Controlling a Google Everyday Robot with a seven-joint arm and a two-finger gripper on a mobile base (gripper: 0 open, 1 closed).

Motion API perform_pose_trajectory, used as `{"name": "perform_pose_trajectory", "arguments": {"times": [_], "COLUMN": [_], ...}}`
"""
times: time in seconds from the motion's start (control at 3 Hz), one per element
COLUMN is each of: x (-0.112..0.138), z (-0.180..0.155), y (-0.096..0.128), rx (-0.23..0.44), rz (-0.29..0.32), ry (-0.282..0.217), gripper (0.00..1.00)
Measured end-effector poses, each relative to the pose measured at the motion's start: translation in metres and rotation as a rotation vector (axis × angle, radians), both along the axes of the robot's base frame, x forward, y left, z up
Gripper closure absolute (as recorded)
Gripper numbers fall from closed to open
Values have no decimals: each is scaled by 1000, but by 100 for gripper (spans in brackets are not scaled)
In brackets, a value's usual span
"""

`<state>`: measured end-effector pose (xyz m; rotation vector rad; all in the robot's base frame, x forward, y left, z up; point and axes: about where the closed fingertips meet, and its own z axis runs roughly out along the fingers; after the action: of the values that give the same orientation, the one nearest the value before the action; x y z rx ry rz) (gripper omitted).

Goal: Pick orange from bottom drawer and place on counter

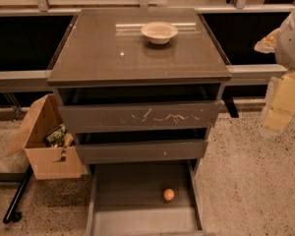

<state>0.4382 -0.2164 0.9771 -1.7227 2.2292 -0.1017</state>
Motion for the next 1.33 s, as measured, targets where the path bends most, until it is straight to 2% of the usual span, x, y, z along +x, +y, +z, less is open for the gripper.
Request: {"name": "perform_pose_trajectory", "arguments": {"times": [0.67,1.0,1.33], "x": [2,9,21], "z": [-5,-34,-99], "y": [-1,-6,-11], "rx": [-5,9,122], "rz": [12,61,168], "ry": [-19,-44,-70], "gripper": [0,0,0]}}
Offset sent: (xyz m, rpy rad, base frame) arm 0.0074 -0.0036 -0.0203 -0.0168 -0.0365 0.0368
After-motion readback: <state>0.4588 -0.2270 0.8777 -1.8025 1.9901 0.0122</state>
